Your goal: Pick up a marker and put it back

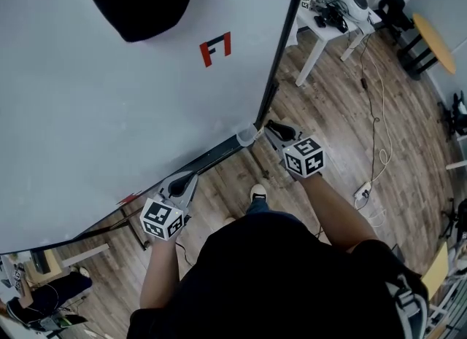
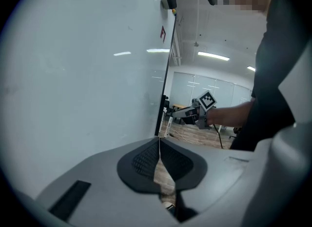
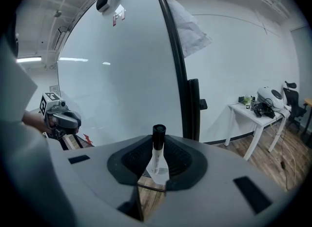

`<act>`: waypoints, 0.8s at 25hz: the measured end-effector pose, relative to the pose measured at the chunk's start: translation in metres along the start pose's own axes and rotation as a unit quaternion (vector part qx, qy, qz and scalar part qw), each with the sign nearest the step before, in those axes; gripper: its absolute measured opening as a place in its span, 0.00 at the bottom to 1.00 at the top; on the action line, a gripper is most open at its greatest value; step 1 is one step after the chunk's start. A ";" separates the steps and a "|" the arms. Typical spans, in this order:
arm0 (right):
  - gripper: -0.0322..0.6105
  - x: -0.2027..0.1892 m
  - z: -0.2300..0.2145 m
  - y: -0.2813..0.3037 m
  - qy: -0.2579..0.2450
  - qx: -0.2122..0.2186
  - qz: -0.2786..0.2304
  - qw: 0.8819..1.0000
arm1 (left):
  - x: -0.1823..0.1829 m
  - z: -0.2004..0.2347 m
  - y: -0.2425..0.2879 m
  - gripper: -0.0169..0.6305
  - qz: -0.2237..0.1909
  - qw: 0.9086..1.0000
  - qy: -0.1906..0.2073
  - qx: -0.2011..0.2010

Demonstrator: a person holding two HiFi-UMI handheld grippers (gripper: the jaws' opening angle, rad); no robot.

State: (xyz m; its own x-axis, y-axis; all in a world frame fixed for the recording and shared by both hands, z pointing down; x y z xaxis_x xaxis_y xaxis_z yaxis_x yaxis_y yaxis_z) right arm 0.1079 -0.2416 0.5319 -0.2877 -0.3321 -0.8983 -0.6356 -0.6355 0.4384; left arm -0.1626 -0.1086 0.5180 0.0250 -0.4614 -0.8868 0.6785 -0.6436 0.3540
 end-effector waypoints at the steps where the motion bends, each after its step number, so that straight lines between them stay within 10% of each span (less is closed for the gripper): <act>1: 0.15 -0.001 -0.001 0.005 -0.002 0.003 0.002 1.000 | 0.000 0.001 0.002 0.05 0.001 1.000 -0.001 0.001; 20: 0.15 -0.056 -0.011 0.080 0.008 0.044 0.051 0.998 | -0.007 0.014 0.017 0.05 0.013 0.999 -0.036 0.027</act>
State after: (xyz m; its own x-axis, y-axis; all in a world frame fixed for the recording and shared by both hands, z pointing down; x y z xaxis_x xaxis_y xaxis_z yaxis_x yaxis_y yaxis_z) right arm 0.0807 -0.2817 0.6175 -0.3438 -0.4033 -0.8480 -0.6634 -0.5348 0.5233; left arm -0.1619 -0.1246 0.5347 -0.0123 -0.5205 -0.8538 0.6374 -0.6620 0.3944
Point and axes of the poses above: the fingertips, and each gripper's own axes: y forward along the fingers, z to its left, x out of its top, the point moved 5 cm from there along -y, backward along the fingers, and after that the axes turned 7 degrees about -y, right-handed, at the moved point
